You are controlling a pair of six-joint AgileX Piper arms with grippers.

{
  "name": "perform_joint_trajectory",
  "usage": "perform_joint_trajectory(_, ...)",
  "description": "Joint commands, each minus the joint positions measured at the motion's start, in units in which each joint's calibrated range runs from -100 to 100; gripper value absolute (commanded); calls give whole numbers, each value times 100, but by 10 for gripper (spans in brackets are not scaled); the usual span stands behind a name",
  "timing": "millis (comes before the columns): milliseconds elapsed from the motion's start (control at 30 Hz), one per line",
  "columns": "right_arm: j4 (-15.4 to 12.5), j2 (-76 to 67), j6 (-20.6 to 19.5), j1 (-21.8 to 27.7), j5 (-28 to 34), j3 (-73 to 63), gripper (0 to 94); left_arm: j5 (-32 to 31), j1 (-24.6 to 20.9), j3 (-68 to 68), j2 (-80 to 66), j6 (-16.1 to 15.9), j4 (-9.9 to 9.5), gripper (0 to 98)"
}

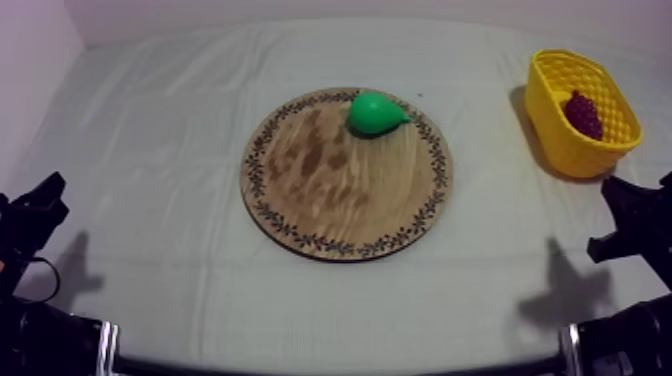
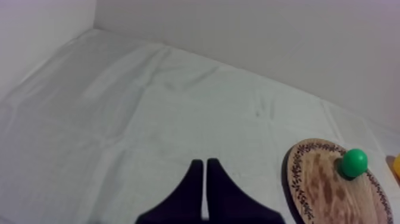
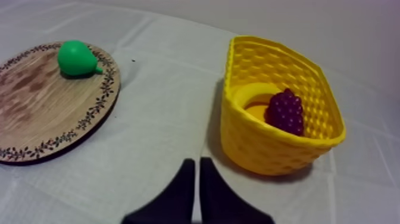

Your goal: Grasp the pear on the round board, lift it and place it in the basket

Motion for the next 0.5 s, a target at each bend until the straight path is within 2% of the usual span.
perform_joint_trajectory(0, 0, -11, 80, -130, -1, 1, 6, -1, 2, 0, 0, 1, -1, 1)
perform_joint_trajectory(467, 15, 8, 240, -125, -142, -44, 7, -1, 2, 0, 0, 1, -1, 1)
